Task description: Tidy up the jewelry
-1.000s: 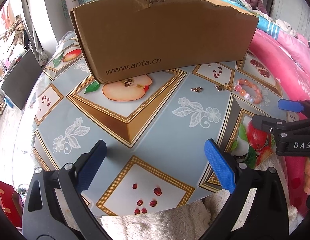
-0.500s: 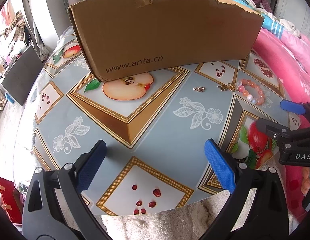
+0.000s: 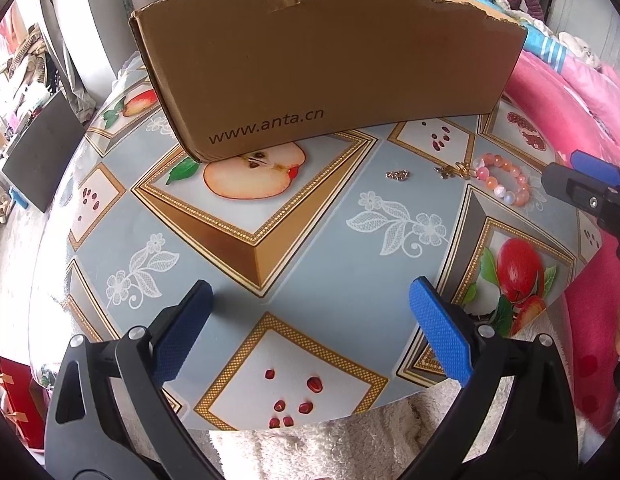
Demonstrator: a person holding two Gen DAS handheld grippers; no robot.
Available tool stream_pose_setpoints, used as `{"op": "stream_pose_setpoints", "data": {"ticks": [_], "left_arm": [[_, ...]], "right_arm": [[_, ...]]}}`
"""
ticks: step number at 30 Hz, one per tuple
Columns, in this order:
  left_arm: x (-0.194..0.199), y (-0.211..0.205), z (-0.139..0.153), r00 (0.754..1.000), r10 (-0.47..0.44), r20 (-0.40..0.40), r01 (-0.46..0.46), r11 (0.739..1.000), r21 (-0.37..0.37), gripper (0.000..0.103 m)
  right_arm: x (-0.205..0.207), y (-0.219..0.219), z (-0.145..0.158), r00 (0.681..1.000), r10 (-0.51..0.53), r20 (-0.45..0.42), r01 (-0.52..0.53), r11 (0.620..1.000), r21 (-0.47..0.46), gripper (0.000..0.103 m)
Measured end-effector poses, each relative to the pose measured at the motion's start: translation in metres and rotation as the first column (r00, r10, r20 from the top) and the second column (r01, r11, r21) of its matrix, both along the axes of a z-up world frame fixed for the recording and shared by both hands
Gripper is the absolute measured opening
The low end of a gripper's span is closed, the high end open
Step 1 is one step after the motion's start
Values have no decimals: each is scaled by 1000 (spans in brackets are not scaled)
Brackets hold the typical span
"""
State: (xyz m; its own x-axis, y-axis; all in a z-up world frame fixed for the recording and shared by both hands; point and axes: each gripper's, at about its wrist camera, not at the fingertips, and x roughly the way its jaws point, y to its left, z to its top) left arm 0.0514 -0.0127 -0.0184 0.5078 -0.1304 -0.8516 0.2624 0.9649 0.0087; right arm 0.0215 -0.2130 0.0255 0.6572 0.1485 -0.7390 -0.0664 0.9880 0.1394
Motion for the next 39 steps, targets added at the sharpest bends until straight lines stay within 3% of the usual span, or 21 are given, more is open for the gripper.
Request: {"op": "stream_pose_setpoints", "data": {"ticks": [7,11,14,18,23,27,30,34,36,39], "left_arm": [[-11,-1,-1,998,-32,47,33,999,-9,96],[-17,-3,2,995,-50,83,51,999,-13,94],[-17,-5,9,989,-76,128,81,996,-36,75],[-6,-11,19,983,-113,148,129,986,-105,57],[10,-31,23,970,-183,159,203,971,-124,40],[24,-44,17,969,-196,149,212,972,-104,23],[31,-49,10,971,-208,121,220,971,-96,14],[28,-55,6,962,-225,152,234,971,-44,11],[29,-54,5,962,-222,157,231,972,-48,4],[32,-51,5,965,-213,155,226,971,-73,3]], "right_arm": [[-10,-8,6,995,34,97,-46,991,122,97],[-4,-13,-11,996,68,55,-77,979,188,90],[6,-12,-14,995,85,44,-92,977,193,84],[13,-12,-10,993,95,69,-109,967,229,75],[11,-10,-11,993,94,72,-109,966,234,74],[12,-9,-13,994,91,66,-103,969,223,72],[11,-9,-11,994,88,66,-100,970,219,68],[7,-8,-6,993,92,79,-106,977,186,63],[4,-7,-4,991,98,86,-113,977,182,60],[0,-2,-1,990,111,84,-124,979,164,55]]}}
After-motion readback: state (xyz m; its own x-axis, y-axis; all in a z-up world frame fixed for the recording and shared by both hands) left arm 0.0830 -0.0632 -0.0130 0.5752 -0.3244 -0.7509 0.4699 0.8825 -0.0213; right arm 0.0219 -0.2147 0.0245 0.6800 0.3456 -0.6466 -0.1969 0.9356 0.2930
